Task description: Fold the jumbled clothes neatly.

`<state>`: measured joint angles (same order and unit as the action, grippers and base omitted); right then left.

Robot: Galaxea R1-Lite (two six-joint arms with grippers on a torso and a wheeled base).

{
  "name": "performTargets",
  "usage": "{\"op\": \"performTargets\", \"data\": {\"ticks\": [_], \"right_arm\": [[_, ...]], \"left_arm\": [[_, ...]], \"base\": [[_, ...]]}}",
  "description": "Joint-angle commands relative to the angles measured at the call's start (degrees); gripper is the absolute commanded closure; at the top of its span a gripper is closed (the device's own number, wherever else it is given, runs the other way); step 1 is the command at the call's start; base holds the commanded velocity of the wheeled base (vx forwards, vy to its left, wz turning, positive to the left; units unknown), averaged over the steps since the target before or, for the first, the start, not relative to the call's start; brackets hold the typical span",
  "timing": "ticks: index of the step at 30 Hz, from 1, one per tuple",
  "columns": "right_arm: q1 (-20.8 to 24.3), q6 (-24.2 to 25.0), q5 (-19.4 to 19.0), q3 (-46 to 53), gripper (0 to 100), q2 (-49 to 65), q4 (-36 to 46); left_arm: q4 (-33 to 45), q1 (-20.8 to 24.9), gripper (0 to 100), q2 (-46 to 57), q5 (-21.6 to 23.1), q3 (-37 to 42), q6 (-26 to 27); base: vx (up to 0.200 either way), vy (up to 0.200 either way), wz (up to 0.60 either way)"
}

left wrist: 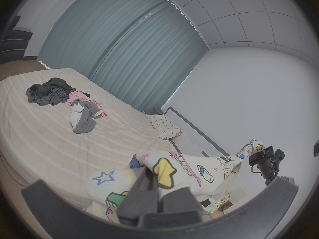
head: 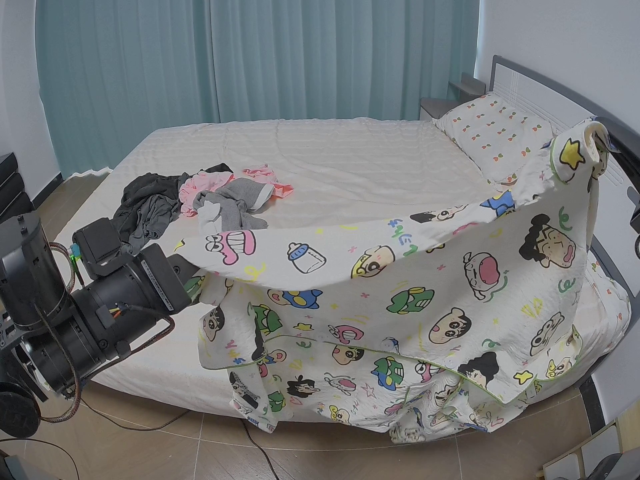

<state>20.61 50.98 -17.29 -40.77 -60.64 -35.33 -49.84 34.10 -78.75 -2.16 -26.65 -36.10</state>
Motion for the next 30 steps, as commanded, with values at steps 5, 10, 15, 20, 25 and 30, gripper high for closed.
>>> {"op": "performTargets", "data": {"ticks": [5,10,15,20,25,30], "right_arm": [[-3.9,0.0,-0.7,1.3,100,-6.5,-0.4],[-5.5,-0.1,-2.0,1.1,100,-8.9,-0.5],[-6.1,-0.8,-2.0,0.9,100,-11.2,-0.6],[-6.2,-1.3,-2.0,0.6,100,-12.7,-0.9],[-6.3,-1.4,-2.1,0.8,100,-15.7,-5.5],[-6.6,-1.6,-2.1,-0.3,100,-17.2,-6.0]], "left_arm": [[-0.2,0.0,100,-5.4,0.0,2.3,0.0],[-0.2,0.1,100,-7.1,0.0,3.2,-1.1],[-0.2,-0.3,100,-7.6,0.1,3.3,-1.3],[-0.3,-0.8,100,-9.1,0.1,2.8,-1.3],[-0.5,-1.5,100,-11.4,0.7,1.0,-1.3],[-0.5,-2.1,100,-14.3,0.4,-1.5,-1.3]], "base": [[0.000,0.000,0.00],[0.000,0.000,0.00],[0.000,0.000,0.00],[0.000,0.000,0.00],[0.040,0.000,0.00],[0.200,0.000,0.00]]}}
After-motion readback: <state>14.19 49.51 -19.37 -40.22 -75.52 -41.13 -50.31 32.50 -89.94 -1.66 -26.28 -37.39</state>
